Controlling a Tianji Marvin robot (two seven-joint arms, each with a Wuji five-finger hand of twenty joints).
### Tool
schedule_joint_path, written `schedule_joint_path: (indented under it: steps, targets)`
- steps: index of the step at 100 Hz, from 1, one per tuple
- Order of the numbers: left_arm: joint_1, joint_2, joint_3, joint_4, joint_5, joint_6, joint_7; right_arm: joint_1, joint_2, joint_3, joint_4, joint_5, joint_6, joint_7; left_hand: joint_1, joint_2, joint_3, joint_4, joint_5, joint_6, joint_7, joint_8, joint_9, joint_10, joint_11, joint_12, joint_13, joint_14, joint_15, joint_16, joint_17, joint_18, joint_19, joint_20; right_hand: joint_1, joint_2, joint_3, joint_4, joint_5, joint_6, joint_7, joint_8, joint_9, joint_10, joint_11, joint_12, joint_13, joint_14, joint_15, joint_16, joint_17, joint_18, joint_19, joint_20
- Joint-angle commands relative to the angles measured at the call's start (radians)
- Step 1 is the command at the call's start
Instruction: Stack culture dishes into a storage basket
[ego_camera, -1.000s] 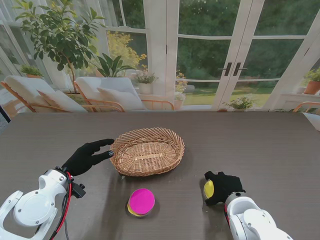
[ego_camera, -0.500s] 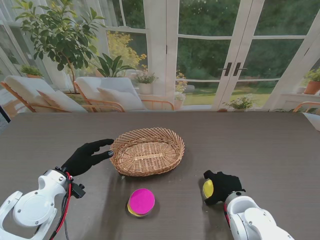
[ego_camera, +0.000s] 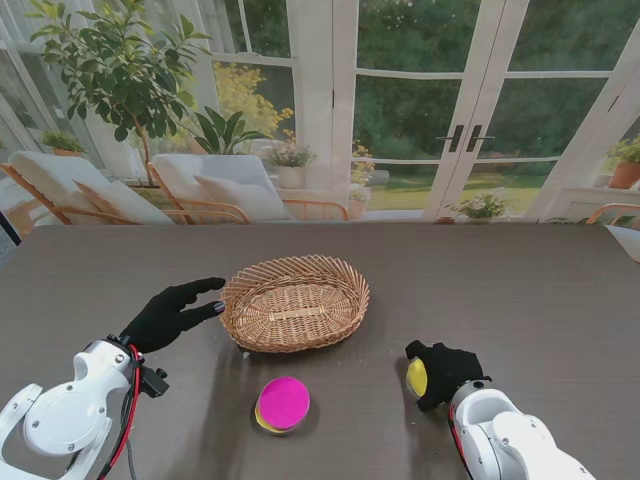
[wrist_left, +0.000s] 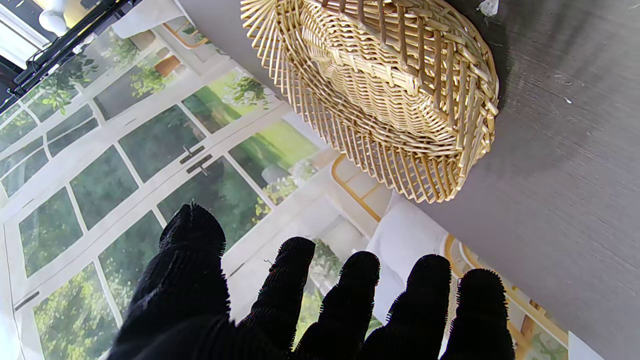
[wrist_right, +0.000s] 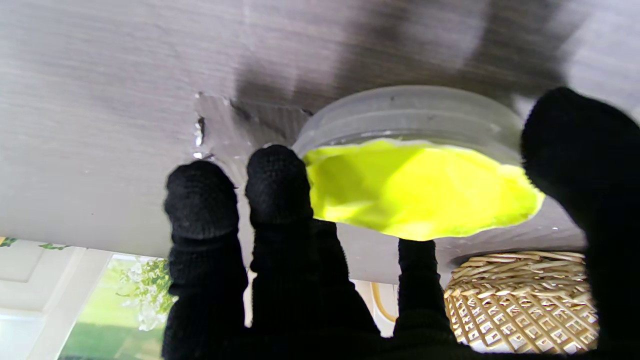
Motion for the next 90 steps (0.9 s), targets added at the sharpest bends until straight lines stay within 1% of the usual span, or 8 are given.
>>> schedule_joint_path:
  steps: [1,24,65,90]
  targets:
    - [0.005,-0.004,-0.003,-0.007,-0.004,0.002,-0.017,-0.009,-0.001,-0.008,0.012,0.001,-0.011,0.019,0.021,0.046,-0.024,0.023,0.004,-0.004,-0.01,-0.004,0.002,0.002,-0.005,0.01,0.01,0.01,-0.008,0.012,0.0,0.01,-0.026,0.012,0.054,-0.016,0.152,0.02,-0.009,-0.003,0.021,-0.008,0.005,-0.037,0.018,0.005,0.039,-0.066,0.002,-0.001,-0.168,0.004,0.053,-0.019]
    - [0.007,-0.003,-0.005,-0.009,-0.004,0.006,-0.018,-0.015,-0.002,0.003,-0.001,0.002,-0.022,0.017,0.022,0.045,-0.024,0.023,0.004,-0.002,-0.01,-0.004,0.001,0.004,-0.005,0.01,0.009,0.011,-0.008,0.012,-0.001,0.01,-0.026,0.012,0.057,-0.022,0.152,0.018,-0.01,-0.014,0.027,-0.012,-0.005,-0.04,0.02,0.009,0.037,-0.066,0.004,-0.002,-0.167,0.002,0.053,-0.02]
    - [0.01,-0.004,-0.008,-0.009,-0.001,0.003,-0.013,-0.012,-0.004,0.032,-0.076,-0.011,-0.066,0.04,0.022,0.046,-0.024,0.023,0.002,-0.001,-0.01,-0.004,0.001,0.003,-0.005,0.01,0.009,0.012,-0.008,0.012,-0.002,0.011,-0.027,0.012,0.055,-0.013,0.144,0.018,-0.009,-0.019,0.04,-0.014,-0.016,-0.038,0.016,0.012,0.028,-0.068,0.009,-0.001,-0.174,0.001,0.048,-0.022]
    - [0.01,-0.004,-0.009,-0.009,-0.001,0.003,-0.013,-0.023,-0.006,0.044,-0.137,-0.012,-0.095,0.049,0.021,0.046,-0.025,0.023,0.006,-0.003,-0.009,-0.003,0.0,0.002,-0.005,0.01,0.01,0.01,-0.008,0.012,-0.001,0.009,-0.026,0.012,0.054,-0.006,0.137,0.019,-0.008,-0.019,0.043,-0.019,-0.025,-0.036,0.011,0.014,0.02,-0.066,0.011,0.0,-0.182,0.0,0.047,-0.02]
